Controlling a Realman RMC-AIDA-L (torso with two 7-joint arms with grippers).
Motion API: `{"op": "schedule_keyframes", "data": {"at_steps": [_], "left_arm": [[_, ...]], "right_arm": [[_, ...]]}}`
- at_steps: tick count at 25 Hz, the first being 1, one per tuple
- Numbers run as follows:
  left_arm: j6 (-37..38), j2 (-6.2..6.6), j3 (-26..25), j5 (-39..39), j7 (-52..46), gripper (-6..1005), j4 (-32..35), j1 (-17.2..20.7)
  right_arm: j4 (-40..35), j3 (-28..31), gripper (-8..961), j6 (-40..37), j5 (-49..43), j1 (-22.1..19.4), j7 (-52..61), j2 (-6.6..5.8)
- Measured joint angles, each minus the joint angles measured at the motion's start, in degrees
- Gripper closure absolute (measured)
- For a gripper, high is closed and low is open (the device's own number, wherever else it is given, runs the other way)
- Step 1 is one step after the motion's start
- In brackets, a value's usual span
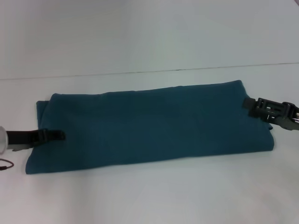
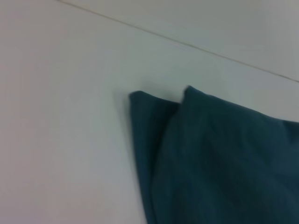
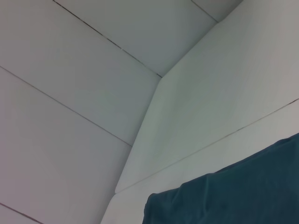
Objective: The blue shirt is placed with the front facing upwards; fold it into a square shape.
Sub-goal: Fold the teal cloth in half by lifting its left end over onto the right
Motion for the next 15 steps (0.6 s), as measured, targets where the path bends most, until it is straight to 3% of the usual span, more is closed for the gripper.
{"op": "schedule_keyframes", "data": {"at_steps": [5,11,15], "left_arm": [[3.6,-0.98,0.09,-1.61,-0.07,155,0.23,-1.56],[4.99,-0.58,0.0,-5.07,-0.67,171,0.17,-2.57],[4.74,-0.09,0.14,-4.72,-1.61,306,-1.08,-3.02]], "right_arm": [[0.0,0.05,179,-0.11,0.0,0.0,0.0,0.0],[0.0,0.13,179,-0.26,0.0,-0.28,-0.07,0.0],[0.0,0.38,179,-0.33,0.22,-0.7,-0.08,0.0]]}}
